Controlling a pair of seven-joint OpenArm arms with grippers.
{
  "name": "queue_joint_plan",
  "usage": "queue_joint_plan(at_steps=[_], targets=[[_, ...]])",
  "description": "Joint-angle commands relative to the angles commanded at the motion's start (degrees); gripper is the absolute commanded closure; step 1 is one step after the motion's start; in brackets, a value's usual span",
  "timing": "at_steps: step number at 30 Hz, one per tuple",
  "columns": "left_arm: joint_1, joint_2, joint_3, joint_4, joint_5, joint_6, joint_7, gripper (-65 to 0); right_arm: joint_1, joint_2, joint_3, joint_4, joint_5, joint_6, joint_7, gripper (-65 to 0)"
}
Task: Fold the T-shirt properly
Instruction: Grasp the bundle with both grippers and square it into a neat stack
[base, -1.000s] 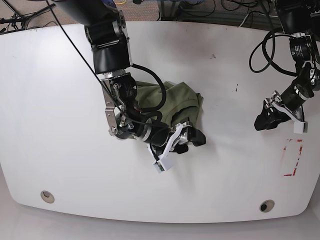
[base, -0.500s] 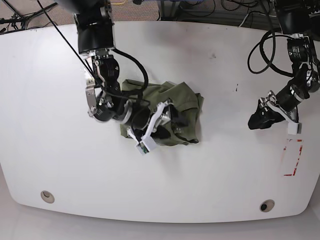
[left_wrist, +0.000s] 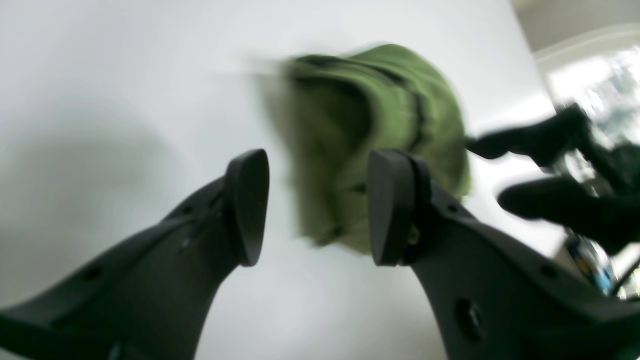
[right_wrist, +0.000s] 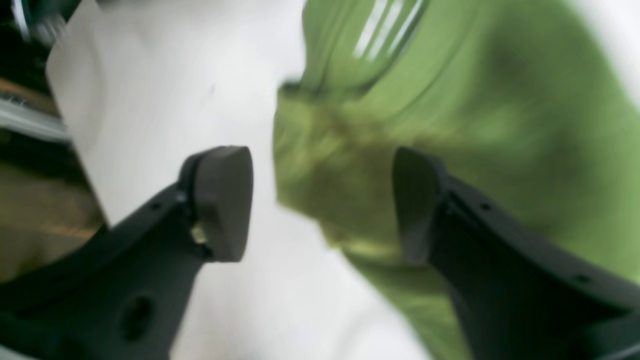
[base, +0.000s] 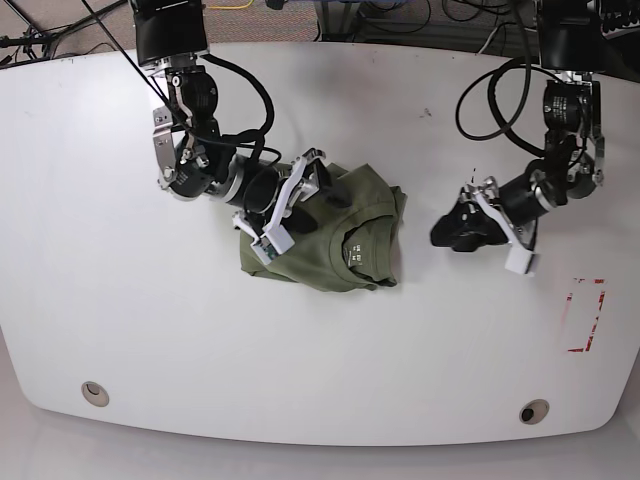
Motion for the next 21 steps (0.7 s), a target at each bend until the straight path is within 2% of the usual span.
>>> queue_joint_plan(at_steps=[2, 5, 7, 9, 11, 13, 17, 21], targets=[[0.0, 1.4, 2.5, 0.5, 3.2, 0.0, 0.0, -30.1, 1.1, -0.2, 1.3, -1.6, -2.5, 0.09, 0.2, -19.3], [0.0, 2.5, 5.1, 2.1, 7.6, -0.2, -0.1, -30.1, 3.5, 0.0, 2.3, -3.4, -5.6, 0.18, 1.2, -10.3], [0.2, 4.0, 6.8, 3.3, 10.3, -0.2, -0.1, -30.0, 5.2, 0.0, 2.5, -4.8, -7.6, 0.26, 1.5, -7.6], [0.3, 5.6, 7.9, 4.3, 13.1, -0.1, -0.2, -29.9, 6.7, 0.0, 2.7, -6.7, -9.3, 0.44, 1.7, -8.4], [0.4, 7.3, 8.9, 4.9, 16.7, 0.0, -0.5, -29.4, 8.4, 0.0, 2.7, -8.5, -11.1, 1.58, 1.8, -9.0], [1.0, 9.1, 9.8, 5.2, 21.5, 0.0, -1.8, -29.3, 9.8, 0.0, 2.7, -11.0, -13.3, 3.87, 3.7, -8.9], [2.5, 11.9, 10.3, 5.5, 29.0, 0.0, -4.5, -29.3, 11.2, -0.4, 2.5, -15.4, -17.6, 5.36, 8.0, -9.2], [2.8, 13.6, 10.4, 5.3, 33.7, 0.0, -6.6, -29.3, 12.3, -0.4, 2.5, -19.8, -20.3, 6.51, 10.5, -9.0]])
